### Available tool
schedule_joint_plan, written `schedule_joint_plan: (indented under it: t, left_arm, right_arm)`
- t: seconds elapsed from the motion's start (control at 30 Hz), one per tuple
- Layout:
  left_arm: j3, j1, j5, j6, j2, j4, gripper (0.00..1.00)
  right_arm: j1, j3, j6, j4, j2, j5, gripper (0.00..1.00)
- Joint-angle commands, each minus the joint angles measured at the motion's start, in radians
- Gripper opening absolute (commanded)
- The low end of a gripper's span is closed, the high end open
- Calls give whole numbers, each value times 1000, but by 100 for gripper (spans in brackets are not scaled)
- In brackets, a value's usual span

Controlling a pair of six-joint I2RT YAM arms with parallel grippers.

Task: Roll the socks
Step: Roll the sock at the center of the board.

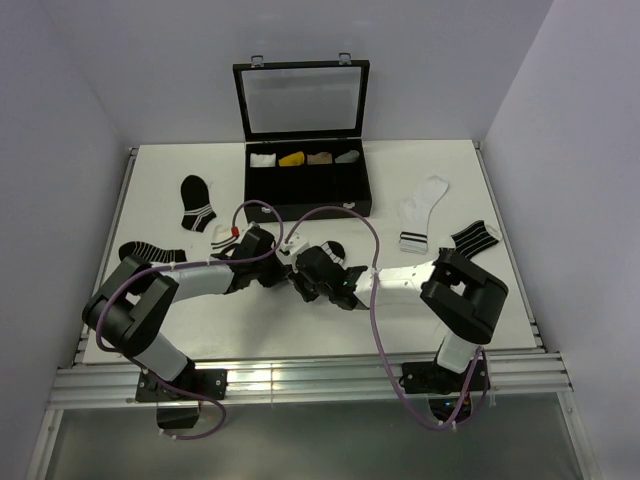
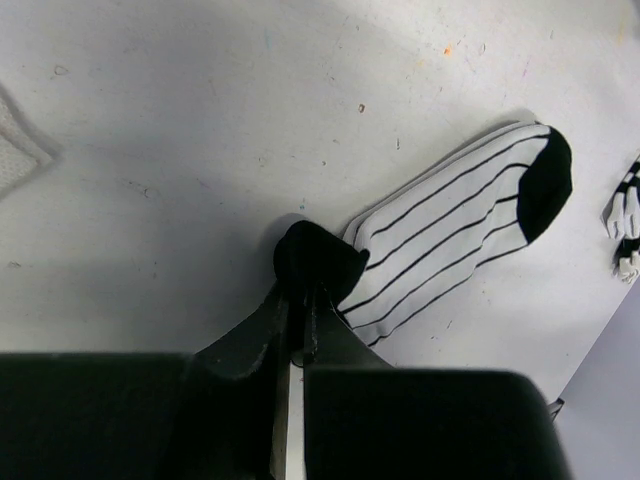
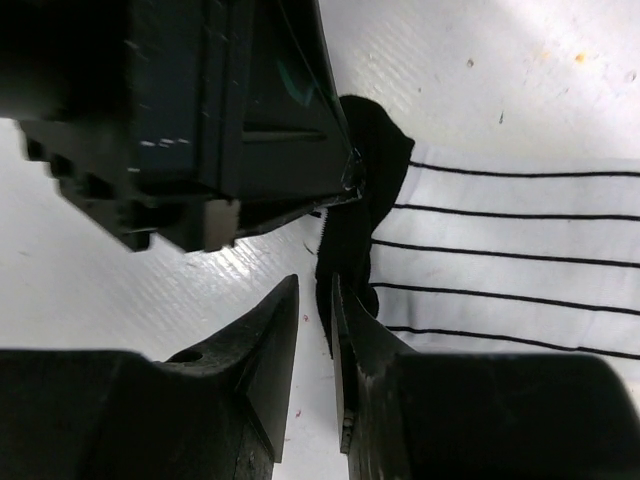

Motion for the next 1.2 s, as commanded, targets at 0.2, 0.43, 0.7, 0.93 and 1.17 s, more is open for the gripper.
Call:
schedule_joint_plan:
  t: [0.2, 0.43, 0.7, 0.93, 1.17]
  left_arm:
    - [2, -2, 16, 31, 24, -58, 0]
    - [2, -2, 17, 34, 21, -61, 0]
    - [0, -2, 21, 34, 23, -60, 0]
    - [2, -2, 24, 36, 26, -60, 0]
    - [5, -2, 30, 37, 29, -61, 0]
  right_arm:
    - [8, 45, 14, -19, 27, 65, 32]
    - [10, 54, 12, -35, 27, 89, 37]
    - [10, 53, 9, -42, 13, 106, 38]
    - [10, 47, 9, -38, 4, 125, 38]
    - [10, 67, 5, -58, 42, 114, 41]
